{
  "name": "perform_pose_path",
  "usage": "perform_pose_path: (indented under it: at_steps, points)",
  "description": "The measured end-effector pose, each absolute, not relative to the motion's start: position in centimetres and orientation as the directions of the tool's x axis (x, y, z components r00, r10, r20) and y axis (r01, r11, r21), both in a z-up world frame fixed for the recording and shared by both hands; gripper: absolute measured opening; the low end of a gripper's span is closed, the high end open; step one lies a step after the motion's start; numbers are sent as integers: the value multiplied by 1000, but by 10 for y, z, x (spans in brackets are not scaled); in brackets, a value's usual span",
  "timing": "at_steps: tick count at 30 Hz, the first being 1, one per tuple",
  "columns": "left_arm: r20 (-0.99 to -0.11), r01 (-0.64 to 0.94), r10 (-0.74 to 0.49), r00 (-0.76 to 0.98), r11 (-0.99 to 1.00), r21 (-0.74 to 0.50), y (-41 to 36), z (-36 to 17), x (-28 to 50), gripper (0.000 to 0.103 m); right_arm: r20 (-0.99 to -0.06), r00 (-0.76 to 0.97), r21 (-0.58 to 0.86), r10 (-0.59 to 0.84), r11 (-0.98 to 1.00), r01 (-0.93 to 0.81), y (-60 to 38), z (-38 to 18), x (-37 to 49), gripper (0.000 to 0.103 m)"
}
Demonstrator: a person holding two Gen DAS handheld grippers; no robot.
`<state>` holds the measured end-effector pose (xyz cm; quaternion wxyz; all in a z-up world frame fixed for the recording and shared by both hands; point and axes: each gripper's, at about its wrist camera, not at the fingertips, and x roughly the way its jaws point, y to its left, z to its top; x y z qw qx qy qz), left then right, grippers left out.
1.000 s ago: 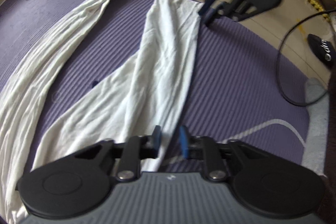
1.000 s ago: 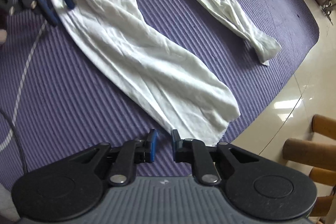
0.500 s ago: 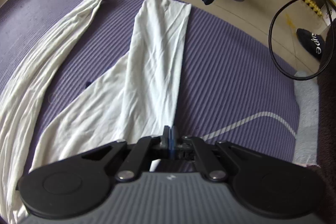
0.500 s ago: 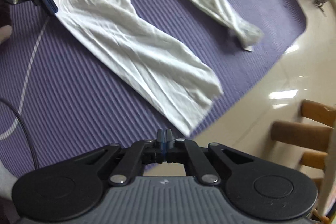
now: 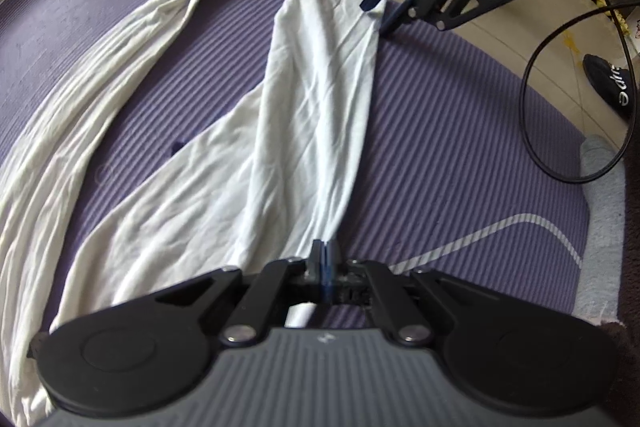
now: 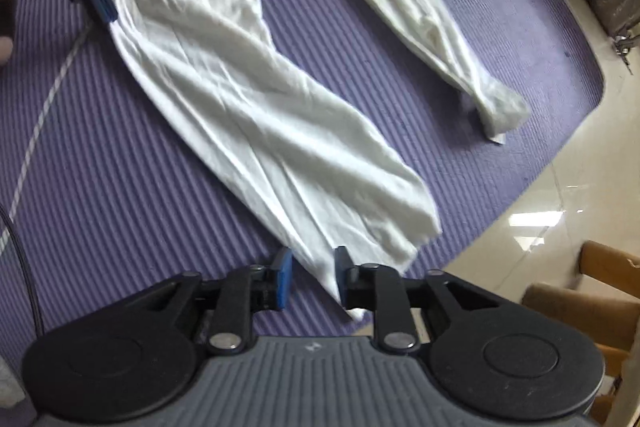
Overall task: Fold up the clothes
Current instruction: 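Grasp the other leg end with the right gripper while the left gripper holds the hem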
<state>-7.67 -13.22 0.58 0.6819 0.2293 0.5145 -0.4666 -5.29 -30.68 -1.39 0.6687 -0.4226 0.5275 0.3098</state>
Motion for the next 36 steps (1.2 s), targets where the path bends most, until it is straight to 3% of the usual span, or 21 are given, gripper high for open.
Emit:
perform_pose_path:
  at_steps: [3,4,10,28,34,36]
  points:
    - [-910,873,-413,32,456,-176,-132,4,-75,0,-972,236,-213,-10,470,-857,-311,-14,-51,21]
    - [-909,872,-416,31,455,-178,-133,4,-74,0,-973,229,-199,4,480,-855,-313,-13,-51,15]
    - [-902,867,-430,20,457,-198,-131,6,-74,0,-974,224,-183,22,502,-845,-317,-10,-54,0]
    - [-889,885,-453,-58,388,-256,-126,15,-84,0,-985,170,-157,-29,555,-817,-336,20,-86,0]
    - [-895,875,-442,-57,410,-258,-126,11,-78,0,-981,181,-192,-70,472,-860,-334,4,-93,21]
    - [-897,875,-439,-56,411,-256,-127,10,-77,0,-981,187,-192,-59,471,-861,-334,-1,-89,21]
